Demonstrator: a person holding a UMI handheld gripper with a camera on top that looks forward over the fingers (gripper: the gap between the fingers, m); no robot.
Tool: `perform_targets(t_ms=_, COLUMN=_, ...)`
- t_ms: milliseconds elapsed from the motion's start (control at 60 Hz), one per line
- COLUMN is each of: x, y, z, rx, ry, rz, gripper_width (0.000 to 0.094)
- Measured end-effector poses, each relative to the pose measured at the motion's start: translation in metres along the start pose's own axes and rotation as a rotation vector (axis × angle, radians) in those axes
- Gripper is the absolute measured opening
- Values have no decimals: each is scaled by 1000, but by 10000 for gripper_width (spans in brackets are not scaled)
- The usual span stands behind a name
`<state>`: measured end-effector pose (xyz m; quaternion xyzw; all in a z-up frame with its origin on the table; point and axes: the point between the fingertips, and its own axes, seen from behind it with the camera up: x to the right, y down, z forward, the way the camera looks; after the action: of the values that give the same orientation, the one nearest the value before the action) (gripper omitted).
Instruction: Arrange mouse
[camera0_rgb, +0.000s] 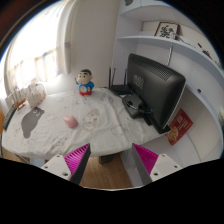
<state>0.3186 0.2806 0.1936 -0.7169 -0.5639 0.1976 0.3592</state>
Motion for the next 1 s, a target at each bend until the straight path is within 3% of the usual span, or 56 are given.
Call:
perform_targets(t_ms=500, x=-157, y=-21, z=79, rx=154, ry=-232, rz=-90, gripper_width=852)
perform_targets(t_ms=1000, x=-222, y=-21, z=232, rx=202, ry=-236, rz=-125, gripper_width=854)
